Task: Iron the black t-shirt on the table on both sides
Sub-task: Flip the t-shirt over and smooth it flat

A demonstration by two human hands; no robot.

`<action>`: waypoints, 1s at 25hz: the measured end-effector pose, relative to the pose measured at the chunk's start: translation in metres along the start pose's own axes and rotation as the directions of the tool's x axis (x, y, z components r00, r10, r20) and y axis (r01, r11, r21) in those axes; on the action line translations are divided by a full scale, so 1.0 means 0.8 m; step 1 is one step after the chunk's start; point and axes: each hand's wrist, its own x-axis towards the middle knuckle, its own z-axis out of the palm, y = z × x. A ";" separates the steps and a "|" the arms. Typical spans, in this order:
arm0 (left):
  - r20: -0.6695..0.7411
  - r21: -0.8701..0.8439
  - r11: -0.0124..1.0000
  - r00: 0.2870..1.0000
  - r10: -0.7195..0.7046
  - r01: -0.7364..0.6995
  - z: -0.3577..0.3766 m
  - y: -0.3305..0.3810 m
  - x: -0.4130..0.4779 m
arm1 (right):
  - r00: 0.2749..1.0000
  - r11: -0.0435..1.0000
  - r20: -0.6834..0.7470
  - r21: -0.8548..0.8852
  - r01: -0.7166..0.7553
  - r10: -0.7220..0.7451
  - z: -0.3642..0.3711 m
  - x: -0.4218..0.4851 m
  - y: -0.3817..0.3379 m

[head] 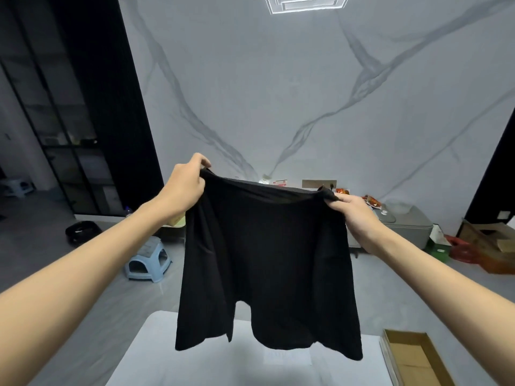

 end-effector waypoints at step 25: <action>0.184 0.358 0.904 0.931 -0.314 0.234 0.150 -0.018 -0.155 | 0.883 0.952 -0.387 -0.044 -0.304 0.264 -0.048 0.028 0.227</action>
